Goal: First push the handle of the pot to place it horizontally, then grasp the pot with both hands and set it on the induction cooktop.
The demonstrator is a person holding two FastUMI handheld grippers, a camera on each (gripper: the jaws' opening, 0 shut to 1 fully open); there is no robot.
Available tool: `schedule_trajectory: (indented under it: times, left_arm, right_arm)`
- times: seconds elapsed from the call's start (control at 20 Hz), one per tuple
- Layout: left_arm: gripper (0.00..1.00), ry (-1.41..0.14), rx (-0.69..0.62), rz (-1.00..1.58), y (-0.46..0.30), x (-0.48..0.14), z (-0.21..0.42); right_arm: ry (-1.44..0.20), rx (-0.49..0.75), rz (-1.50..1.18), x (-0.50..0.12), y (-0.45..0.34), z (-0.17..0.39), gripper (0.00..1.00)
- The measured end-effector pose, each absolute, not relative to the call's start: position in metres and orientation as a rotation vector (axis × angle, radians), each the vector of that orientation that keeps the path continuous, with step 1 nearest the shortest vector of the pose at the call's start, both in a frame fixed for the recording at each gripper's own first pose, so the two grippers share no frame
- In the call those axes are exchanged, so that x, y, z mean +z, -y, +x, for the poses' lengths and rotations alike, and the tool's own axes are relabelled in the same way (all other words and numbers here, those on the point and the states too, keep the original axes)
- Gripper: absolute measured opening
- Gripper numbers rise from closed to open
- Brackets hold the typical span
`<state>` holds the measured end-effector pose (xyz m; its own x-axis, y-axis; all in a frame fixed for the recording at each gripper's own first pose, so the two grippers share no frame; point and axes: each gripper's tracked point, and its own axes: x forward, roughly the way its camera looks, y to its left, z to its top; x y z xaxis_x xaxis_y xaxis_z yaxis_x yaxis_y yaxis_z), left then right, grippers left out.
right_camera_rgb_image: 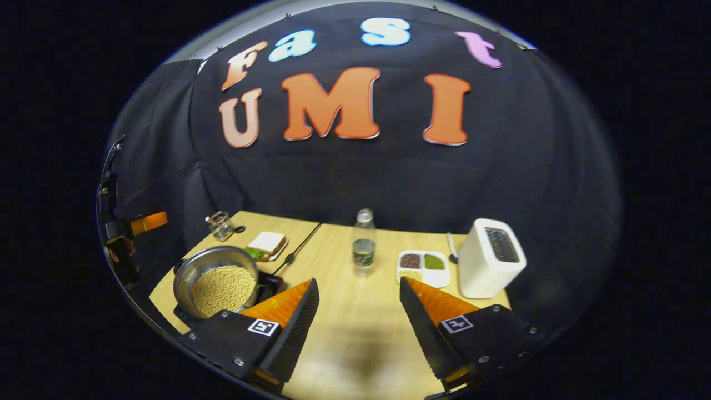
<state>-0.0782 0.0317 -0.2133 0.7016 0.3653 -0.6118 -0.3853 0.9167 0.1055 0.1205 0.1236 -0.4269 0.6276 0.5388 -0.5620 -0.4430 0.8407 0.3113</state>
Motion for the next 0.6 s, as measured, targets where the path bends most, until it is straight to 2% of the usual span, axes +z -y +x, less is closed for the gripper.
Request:
schedule_trajectory:
  times: [0.05, 0.3, 0.6]
  left_arm:
    - [0.98, -0.622, 0.403, -0.054, -0.022, -0.194, -0.067]
    - [0.98, -0.423, 0.296, -0.099, 0.024, -0.107, -0.023]
    - [0.96, -0.23, 0.178, -0.091, 0.067, -0.001, 0.016]
  right_arm:
    - [-0.647, 0.537, 0.162, -0.412, -0.106, 0.13, 0.93]
    - [-0.44, 0.438, 0.13, -0.332, -0.002, 0.169, 0.94]
    - [-0.28, 0.35, 0.073, -0.249, 0.09, 0.179, 0.93]
